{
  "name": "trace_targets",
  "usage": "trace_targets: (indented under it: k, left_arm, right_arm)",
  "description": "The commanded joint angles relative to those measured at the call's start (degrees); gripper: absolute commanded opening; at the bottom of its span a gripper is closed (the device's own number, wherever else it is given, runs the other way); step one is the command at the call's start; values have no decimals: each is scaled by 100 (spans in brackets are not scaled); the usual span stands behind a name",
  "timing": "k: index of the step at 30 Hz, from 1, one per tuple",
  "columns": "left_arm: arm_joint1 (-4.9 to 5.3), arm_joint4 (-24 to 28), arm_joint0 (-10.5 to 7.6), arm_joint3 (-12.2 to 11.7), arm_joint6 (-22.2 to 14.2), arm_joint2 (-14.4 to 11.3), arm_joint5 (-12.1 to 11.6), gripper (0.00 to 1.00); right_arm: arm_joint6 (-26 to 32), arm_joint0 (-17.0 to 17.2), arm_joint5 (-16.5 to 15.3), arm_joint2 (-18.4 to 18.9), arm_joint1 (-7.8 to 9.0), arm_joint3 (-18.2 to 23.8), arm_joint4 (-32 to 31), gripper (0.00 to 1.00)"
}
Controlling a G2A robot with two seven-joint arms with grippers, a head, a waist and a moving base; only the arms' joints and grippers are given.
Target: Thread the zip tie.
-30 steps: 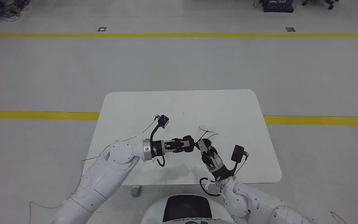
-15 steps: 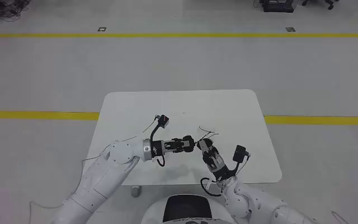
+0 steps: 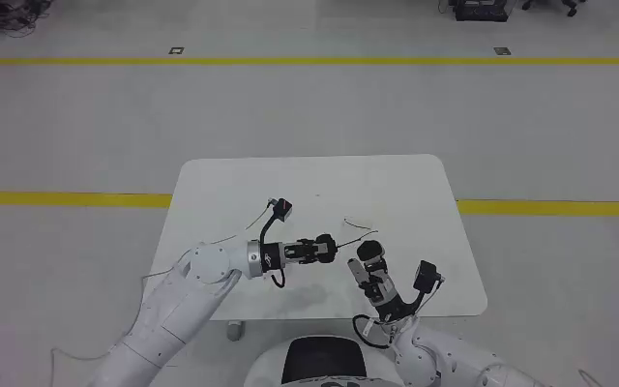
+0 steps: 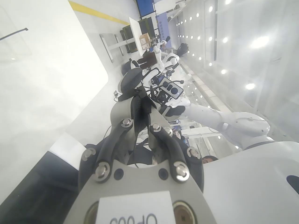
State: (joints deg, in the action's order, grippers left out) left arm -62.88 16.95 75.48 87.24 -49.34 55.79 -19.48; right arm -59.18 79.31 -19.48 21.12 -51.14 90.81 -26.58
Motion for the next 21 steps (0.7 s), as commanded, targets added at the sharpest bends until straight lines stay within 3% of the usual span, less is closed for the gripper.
trace_targets:
  k: [1, 15, 18, 21]
  left_arm:
    - [0, 0, 0, 0, 0, 0, 0, 0]
    - [-3, 62, 17, 20, 43, -18, 38, 0]
    - [11, 579, 46, -31, -221, 33, 5, 0]
    - [23, 1318, 38, -138, -789, 106, 0, 0]
  right_arm:
    - [1, 0, 0, 2, -1, -1, 1, 100]
    - [116, 88, 0, 101, 15, 136, 129, 100]
    - [205, 165, 0, 93, 116, 418, 329, 100]
    - [443, 151, 0, -33, 268, 760, 653, 100]
